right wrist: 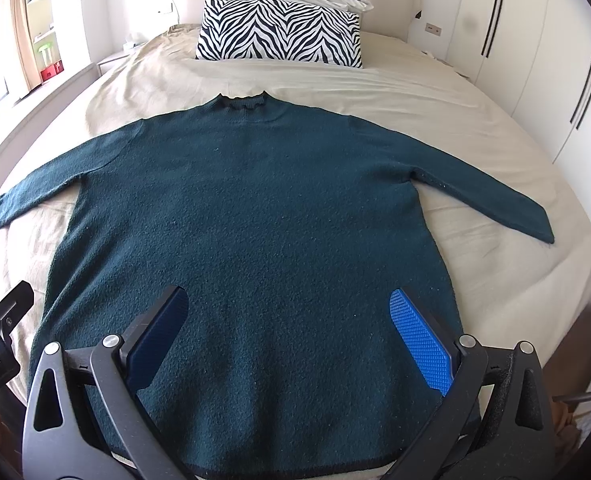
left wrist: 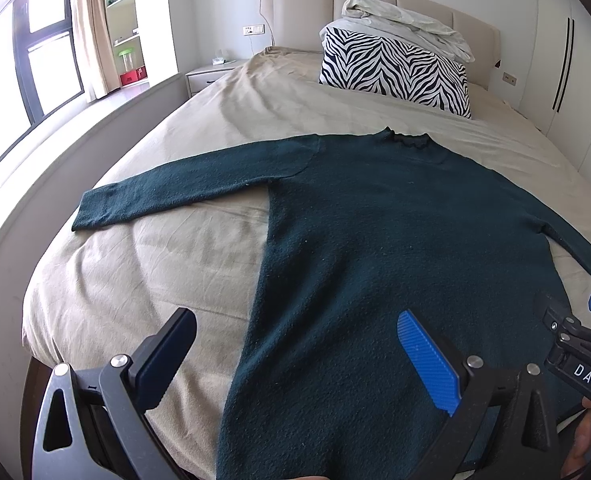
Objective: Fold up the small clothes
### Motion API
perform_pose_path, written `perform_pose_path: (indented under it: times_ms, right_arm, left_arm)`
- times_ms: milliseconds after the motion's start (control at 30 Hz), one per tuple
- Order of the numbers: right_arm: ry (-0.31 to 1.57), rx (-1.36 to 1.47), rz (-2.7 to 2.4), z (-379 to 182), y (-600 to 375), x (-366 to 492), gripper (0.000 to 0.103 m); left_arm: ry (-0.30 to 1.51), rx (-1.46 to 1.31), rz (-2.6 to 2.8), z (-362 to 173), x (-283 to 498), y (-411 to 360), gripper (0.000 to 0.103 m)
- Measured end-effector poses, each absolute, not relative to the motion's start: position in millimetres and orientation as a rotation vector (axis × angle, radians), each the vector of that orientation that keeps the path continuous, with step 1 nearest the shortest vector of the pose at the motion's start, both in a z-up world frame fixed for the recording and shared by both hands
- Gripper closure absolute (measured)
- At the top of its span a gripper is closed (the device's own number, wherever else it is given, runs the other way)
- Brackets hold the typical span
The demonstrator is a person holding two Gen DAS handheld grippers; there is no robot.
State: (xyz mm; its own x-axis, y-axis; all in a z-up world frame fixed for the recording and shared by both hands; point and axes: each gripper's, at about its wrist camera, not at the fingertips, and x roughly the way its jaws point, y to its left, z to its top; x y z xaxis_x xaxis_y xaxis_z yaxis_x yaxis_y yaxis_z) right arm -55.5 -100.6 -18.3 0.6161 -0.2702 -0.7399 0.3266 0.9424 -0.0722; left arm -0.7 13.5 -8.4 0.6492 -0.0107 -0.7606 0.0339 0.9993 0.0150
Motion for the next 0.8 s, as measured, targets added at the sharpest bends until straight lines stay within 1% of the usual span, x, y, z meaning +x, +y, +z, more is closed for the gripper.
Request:
perform_pose_path:
  times_ms: [800]
  right_arm:
    - [0.848,0.061,-0.344,-22.5,-97.9,-55.4,0.000]
  left_arm:
    - [0.869,0.019,-0.017,-12.6,-6.9,18.3,0.000]
